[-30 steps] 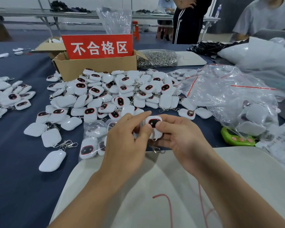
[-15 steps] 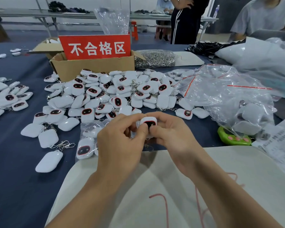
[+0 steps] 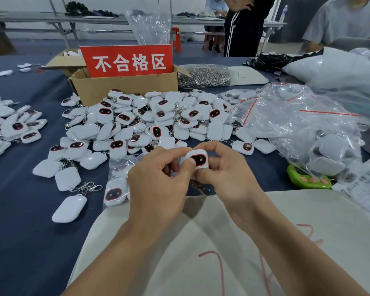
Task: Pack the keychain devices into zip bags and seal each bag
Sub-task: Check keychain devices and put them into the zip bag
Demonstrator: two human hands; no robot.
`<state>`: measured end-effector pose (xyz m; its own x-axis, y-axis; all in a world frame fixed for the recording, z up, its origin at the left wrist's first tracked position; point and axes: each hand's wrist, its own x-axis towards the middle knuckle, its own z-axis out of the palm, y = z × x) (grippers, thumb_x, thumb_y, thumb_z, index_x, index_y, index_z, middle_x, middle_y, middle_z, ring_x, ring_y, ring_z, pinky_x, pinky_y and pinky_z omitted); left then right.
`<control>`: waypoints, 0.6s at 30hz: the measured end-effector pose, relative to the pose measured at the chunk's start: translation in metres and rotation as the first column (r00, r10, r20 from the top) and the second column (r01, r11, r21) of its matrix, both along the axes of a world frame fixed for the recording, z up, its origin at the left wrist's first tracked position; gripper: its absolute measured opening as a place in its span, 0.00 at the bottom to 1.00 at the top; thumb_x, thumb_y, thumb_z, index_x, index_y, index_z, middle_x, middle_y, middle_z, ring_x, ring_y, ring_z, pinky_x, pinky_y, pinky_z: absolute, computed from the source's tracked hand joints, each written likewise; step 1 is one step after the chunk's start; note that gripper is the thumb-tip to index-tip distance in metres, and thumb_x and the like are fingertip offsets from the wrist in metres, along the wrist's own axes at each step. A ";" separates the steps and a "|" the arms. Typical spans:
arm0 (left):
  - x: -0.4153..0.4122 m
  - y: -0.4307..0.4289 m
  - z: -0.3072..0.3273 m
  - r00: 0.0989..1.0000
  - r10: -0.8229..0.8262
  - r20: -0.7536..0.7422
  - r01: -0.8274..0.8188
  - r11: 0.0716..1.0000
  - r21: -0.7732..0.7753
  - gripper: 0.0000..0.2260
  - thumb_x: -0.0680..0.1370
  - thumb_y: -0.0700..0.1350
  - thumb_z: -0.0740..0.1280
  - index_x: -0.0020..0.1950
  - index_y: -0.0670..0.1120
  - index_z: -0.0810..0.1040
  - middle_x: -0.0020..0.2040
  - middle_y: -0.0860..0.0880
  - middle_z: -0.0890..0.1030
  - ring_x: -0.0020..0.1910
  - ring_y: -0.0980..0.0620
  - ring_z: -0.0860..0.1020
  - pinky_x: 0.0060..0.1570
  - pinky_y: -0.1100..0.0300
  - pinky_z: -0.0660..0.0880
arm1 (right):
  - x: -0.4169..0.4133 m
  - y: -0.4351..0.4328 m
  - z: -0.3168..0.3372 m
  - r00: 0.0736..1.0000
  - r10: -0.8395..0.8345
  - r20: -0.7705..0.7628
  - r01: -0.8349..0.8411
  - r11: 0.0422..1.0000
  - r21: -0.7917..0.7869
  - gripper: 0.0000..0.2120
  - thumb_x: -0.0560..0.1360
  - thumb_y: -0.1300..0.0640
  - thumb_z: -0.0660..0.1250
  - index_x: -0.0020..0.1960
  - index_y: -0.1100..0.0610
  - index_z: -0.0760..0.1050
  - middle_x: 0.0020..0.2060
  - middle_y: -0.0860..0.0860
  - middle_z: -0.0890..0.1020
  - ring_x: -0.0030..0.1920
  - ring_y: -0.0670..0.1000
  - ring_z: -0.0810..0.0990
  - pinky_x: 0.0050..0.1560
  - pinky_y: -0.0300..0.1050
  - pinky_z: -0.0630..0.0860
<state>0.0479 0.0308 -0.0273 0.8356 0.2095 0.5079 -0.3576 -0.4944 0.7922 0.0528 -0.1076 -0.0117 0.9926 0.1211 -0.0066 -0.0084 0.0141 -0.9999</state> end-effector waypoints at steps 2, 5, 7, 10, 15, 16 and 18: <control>-0.001 0.000 0.000 1.000 -0.015 -0.009 0.015 1.000 -0.008 0.07 0.73 0.50 0.75 0.50 0.59 0.87 0.33 0.57 0.75 0.35 0.58 0.74 0.35 0.70 0.66 | 0.000 -0.002 0.000 1.000 -0.016 -0.005 0.016 1.000 -0.002 0.18 0.73 0.75 0.67 0.51 0.54 0.78 0.40 0.63 0.86 0.38 0.56 0.80 0.39 0.49 0.76; -0.003 -0.001 0.000 0.999 -0.031 -0.014 0.031 1.000 -0.001 0.07 0.73 0.51 0.75 0.51 0.59 0.88 0.33 0.57 0.74 0.35 0.57 0.74 0.35 0.69 0.67 | 0.000 -0.006 -0.001 0.998 -0.049 0.033 0.052 0.996 -0.070 0.16 0.73 0.74 0.67 0.51 0.53 0.77 0.38 0.62 0.86 0.35 0.55 0.76 0.37 0.50 0.73; -0.002 -0.001 0.000 0.999 -0.028 -0.022 0.028 1.000 0.014 0.07 0.73 0.52 0.77 0.50 0.59 0.87 0.34 0.57 0.74 0.35 0.57 0.73 0.35 0.68 0.66 | 0.001 -0.007 -0.004 0.990 -0.099 0.105 0.117 0.977 -0.179 0.15 0.75 0.71 0.68 0.48 0.50 0.76 0.36 0.60 0.85 0.33 0.56 0.74 0.37 0.52 0.72; -0.002 0.000 -0.002 0.999 0.010 -0.048 -0.006 0.996 0.091 0.08 0.73 0.49 0.79 0.50 0.60 0.87 0.35 0.58 0.75 0.37 0.60 0.73 0.37 0.71 0.65 | 0.000 -0.006 -0.005 0.942 -0.173 0.288 0.261 0.916 -0.306 0.15 0.75 0.69 0.69 0.44 0.49 0.74 0.36 0.53 0.85 0.37 0.57 0.79 0.41 0.49 0.77; -0.005 -0.002 0.000 0.996 0.016 0.084 -0.033 0.979 0.201 0.10 0.69 0.47 0.78 0.50 0.55 0.88 0.47 0.60 0.85 0.48 0.62 0.77 0.52 0.69 0.70 | -0.002 -0.007 -0.003 0.852 -0.227 0.472 0.415 0.842 -0.345 0.19 0.70 0.73 0.71 0.40 0.47 0.78 0.43 0.41 0.84 0.44 0.44 0.82 0.43 0.29 0.74; -0.006 -0.003 0.000 0.995 0.022 0.099 -0.041 0.979 0.198 0.10 0.68 0.47 0.77 0.49 0.55 0.88 0.47 0.60 0.86 0.50 0.61 0.78 0.54 0.65 0.71 | -0.003 -0.006 -0.003 0.835 -0.229 0.501 0.436 0.830 -0.347 0.18 0.70 0.72 0.72 0.40 0.48 0.79 0.43 0.40 0.84 0.46 0.44 0.81 0.43 0.30 0.75; -0.006 -0.002 -0.001 0.995 0.057 0.087 -0.071 0.982 0.173 0.10 0.67 0.48 0.75 0.48 0.56 0.89 0.45 0.60 0.87 0.51 0.61 0.77 0.54 0.60 0.72 | -0.003 -0.006 -0.005 0.813 -0.230 0.535 0.457 0.822 -0.340 0.17 0.70 0.72 0.72 0.42 0.49 0.80 0.44 0.40 0.83 0.47 0.44 0.80 0.44 0.31 0.75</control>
